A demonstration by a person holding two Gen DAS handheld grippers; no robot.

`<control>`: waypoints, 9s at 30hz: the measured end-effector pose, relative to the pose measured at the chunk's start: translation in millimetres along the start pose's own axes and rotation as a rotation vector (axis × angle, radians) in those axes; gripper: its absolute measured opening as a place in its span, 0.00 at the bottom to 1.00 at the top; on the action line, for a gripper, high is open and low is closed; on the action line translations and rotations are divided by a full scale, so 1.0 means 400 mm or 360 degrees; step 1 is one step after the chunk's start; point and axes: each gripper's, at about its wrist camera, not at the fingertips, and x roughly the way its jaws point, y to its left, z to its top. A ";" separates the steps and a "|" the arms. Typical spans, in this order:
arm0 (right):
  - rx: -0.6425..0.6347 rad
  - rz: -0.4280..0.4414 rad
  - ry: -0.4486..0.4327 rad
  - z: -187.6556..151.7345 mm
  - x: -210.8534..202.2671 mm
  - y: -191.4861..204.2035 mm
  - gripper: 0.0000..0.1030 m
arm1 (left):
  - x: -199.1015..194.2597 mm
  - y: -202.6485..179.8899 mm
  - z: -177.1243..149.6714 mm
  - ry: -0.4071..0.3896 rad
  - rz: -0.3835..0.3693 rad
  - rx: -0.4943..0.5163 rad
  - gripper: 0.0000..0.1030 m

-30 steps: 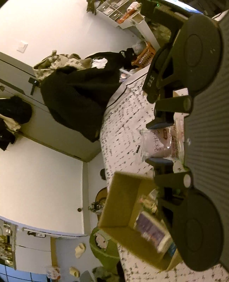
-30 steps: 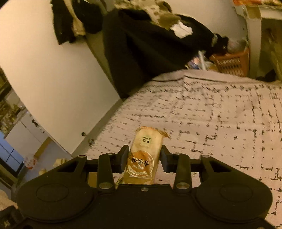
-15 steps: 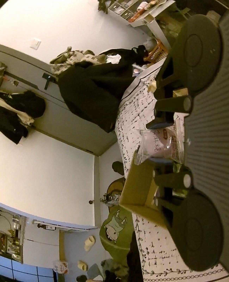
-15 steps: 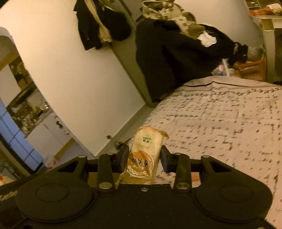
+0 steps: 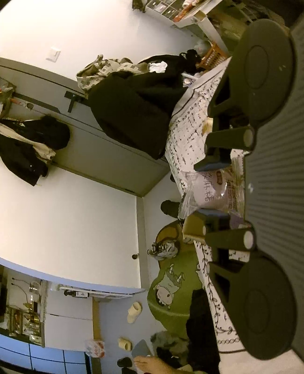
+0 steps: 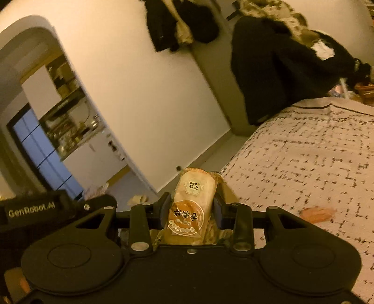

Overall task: Organize snacks
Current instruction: 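Lift both held packets toward the cardboard box, then open both grippers over the box to drop the bun and bread packets, then move both open grippers back to the green snack and pink packet, then grasp the green wrapped snack with left gripper while right grasps pink clear packet, then carry both held snacks over the cardboard box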

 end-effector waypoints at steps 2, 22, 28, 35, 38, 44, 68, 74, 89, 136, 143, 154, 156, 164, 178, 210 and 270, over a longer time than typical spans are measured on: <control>-0.0019 -0.0018 0.0020 -0.004 0.005 0.003 0.37 | -0.001 0.011 0.001 0.0010 -0.0003 0.0011 0.31; 0.0030 -0.0136 0.0051 -0.012 0.008 -0.040 0.61 | 0.099 0.093 -0.012 0.0125 0.0011 -0.0032 0.31; 0.0068 -0.0204 0.0090 -0.009 0.021 -0.074 0.61 | 0.154 0.091 -0.004 0.0149 0.0011 -0.0018 0.31; 0.0140 -0.0252 0.0077 -0.011 0.024 -0.119 0.61 | 0.226 0.086 0.001 0.0186 -0.0009 -0.0001 0.31; 0.0154 -0.0262 0.0091 -0.009 0.032 -0.133 0.61 | 0.255 0.090 -0.001 0.0211 0.0000 0.0000 0.31; 0.0197 -0.0246 0.0094 0.006 0.024 -0.164 0.61 | 0.269 0.082 -0.012 0.0203 0.0023 0.0056 0.51; 0.0224 -0.0275 0.0287 0.049 -0.032 -0.250 0.78 | 0.146 -0.036 -0.081 0.0274 0.0083 0.0141 0.79; 0.0173 -0.0314 0.0338 0.070 -0.039 -0.285 0.88 | 0.131 -0.094 -0.106 0.0288 0.0055 0.0164 0.79; 0.0079 -0.0198 0.0470 0.082 -0.036 -0.374 0.90 | 0.126 -0.226 -0.163 0.0305 -0.0025 0.0215 0.71; 0.0254 -0.0133 0.0600 0.035 0.117 -0.543 0.64 | 0.356 -0.336 -0.423 0.0212 0.0177 0.0089 0.45; 0.0237 -0.0128 0.0611 0.031 0.136 -0.541 0.64 | 0.386 -0.335 -0.431 0.0169 0.0294 0.0094 0.49; 0.0164 -0.0124 0.0628 0.016 0.176 -0.510 0.49 | 0.426 -0.329 -0.449 0.0206 0.0327 0.0089 0.43; 0.0184 -0.0137 0.0617 0.015 0.178 -0.517 0.41 | 0.424 -0.323 -0.447 0.0202 0.0351 0.0070 0.32; 0.0204 -0.0174 0.0566 0.013 0.171 -0.517 0.25 | 0.403 -0.315 -0.437 0.0227 0.0311 0.0049 0.25; 0.0252 -0.0164 0.0338 0.073 0.069 -0.501 0.12 | 0.290 -0.368 -0.387 0.0232 0.0171 -0.0020 0.24; 0.0053 0.0043 0.0016 0.140 -0.044 -0.262 0.11 | 0.069 -0.245 -0.137 0.0061 0.0116 -0.0090 0.24; -0.0180 -0.0026 0.0116 0.012 0.096 -0.039 0.44 | 0.223 0.065 -0.070 0.0211 0.0101 -0.0007 0.24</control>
